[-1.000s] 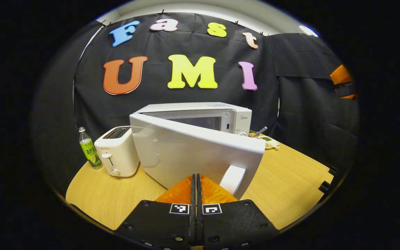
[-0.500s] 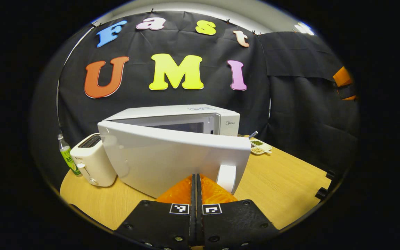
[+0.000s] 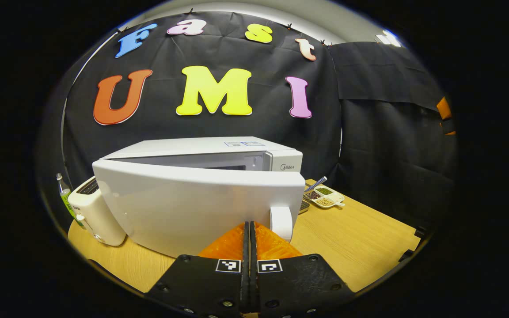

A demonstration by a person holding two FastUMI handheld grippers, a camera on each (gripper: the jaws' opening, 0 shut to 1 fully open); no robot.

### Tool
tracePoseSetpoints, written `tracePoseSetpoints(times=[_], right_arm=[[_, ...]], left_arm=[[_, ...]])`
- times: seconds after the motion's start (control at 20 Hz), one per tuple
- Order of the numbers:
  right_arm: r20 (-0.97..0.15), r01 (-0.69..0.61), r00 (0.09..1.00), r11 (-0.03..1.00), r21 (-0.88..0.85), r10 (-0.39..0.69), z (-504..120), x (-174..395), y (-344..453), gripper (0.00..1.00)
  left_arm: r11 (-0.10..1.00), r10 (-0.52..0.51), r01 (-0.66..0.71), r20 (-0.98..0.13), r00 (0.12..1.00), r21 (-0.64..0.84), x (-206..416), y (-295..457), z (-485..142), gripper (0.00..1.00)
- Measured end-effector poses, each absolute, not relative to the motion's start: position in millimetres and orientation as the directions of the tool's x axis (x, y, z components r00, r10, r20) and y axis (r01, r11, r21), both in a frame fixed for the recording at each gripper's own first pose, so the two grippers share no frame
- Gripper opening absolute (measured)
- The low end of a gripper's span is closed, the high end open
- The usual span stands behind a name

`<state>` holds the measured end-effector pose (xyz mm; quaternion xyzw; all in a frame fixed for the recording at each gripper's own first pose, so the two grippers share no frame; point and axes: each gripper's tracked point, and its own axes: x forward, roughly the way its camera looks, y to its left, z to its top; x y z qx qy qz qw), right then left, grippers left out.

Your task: Open the microwave oven with the left hand, put the food in, and close the microwave oven.

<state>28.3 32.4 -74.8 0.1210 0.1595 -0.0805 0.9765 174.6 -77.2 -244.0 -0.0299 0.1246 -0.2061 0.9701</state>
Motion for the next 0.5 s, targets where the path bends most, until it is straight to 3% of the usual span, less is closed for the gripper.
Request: tracePoseSetpoints(times=[0.5], right_arm=[[-0.376,0.250,0.913,0.945,0.209,-0.158,-84.9,19.9,8.2,1.00]], left_arm=[[0.914,-0.406,0.401,-0.208,0.890,-0.067,230.9,-102.0,-238.1,0.00]])
